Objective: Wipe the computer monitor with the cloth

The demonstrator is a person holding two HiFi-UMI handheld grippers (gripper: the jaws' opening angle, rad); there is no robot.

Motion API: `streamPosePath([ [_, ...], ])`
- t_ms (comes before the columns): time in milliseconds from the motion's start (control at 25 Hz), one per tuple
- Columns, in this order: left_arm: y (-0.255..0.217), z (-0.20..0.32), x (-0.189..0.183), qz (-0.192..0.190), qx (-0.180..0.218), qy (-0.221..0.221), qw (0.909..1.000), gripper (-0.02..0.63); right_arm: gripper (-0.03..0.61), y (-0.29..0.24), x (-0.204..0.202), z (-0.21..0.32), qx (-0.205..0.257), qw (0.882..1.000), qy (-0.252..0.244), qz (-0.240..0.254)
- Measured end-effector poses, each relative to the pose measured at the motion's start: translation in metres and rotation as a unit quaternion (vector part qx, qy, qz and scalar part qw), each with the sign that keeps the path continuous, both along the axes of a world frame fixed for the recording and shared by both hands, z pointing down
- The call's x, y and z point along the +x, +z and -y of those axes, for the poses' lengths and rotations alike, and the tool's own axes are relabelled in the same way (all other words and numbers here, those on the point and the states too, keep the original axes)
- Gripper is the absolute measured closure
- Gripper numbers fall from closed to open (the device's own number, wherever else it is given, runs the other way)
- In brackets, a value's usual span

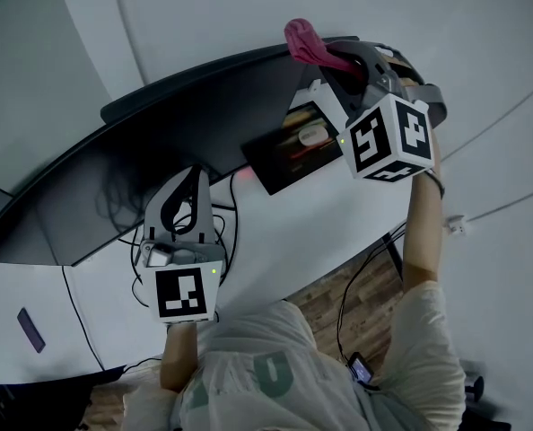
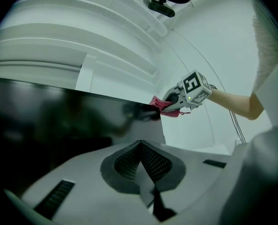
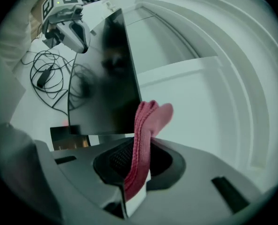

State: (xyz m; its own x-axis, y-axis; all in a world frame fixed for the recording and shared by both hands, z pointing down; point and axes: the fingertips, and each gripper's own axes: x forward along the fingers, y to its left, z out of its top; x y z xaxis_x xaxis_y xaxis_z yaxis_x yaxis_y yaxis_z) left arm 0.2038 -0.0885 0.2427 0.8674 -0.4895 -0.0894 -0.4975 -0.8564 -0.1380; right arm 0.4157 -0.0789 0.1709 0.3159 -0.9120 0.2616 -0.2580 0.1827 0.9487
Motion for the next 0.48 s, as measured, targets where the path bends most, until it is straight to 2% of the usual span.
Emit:
streamPosePath([
  [160,0.002,0.004,-0.007,0.001,-0.002,-0.011,0.9999,0.609,0.522,0.019,0.001,0.003,0.015,1.0,0.002,0.018],
  [480,0.015,0.007,-0.009,0.007,-0.009,-0.011,0.9999,0.609,0.522,0.084,-0.001,0.008,-0.026,0.999,0.003,0.024],
])
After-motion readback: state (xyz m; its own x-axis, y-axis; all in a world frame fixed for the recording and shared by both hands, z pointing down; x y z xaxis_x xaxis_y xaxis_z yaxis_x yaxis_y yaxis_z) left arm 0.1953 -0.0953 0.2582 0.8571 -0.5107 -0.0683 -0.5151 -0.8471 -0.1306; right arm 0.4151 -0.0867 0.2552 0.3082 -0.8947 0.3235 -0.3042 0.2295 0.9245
